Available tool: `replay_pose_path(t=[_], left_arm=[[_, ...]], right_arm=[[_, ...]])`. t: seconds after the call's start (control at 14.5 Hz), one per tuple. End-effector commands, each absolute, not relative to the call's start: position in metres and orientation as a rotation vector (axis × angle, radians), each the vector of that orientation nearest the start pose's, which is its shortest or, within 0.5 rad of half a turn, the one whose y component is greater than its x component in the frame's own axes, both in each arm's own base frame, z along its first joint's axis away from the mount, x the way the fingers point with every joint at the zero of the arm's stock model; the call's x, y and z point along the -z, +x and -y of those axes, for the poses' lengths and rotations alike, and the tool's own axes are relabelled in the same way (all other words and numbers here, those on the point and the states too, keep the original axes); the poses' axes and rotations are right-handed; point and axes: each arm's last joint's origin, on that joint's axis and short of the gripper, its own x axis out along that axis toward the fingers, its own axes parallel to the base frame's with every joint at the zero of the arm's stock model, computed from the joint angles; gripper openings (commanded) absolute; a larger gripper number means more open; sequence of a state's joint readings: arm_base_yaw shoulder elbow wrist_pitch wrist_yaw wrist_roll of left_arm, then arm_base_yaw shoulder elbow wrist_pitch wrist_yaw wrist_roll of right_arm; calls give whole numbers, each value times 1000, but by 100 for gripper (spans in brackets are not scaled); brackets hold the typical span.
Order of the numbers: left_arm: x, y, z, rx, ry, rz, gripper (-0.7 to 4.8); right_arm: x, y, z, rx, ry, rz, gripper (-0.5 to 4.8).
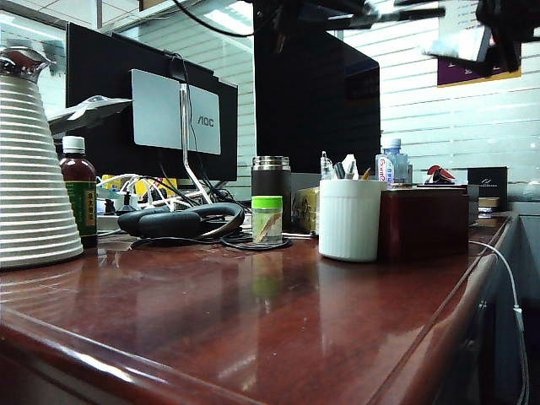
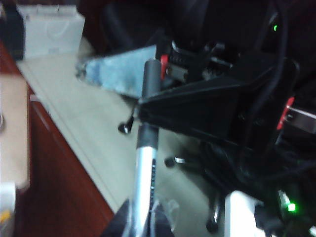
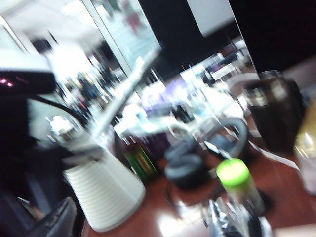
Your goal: Pick up all the pens on the desk and put them into the pen holder one by one.
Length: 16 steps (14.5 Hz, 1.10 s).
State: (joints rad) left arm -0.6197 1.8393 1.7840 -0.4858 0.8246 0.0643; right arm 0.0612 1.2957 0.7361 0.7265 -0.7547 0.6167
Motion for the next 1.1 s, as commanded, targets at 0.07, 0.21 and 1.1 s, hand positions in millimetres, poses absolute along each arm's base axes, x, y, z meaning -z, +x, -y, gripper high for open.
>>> replay_pose_path(t=[0.07,0.21,1.1], left_arm=[[-373,326,259,1421,-42,-434,-6],[-378,328,260,1406,-50,-387,-6],[-382,331,261,1364,-51,-339,-6]], right_arm=[[-307,271,-36,-862,574,-4,253],[-313,269,-36,-860,606,54,246],[-323,266,-34,-837,651,167,-1]])
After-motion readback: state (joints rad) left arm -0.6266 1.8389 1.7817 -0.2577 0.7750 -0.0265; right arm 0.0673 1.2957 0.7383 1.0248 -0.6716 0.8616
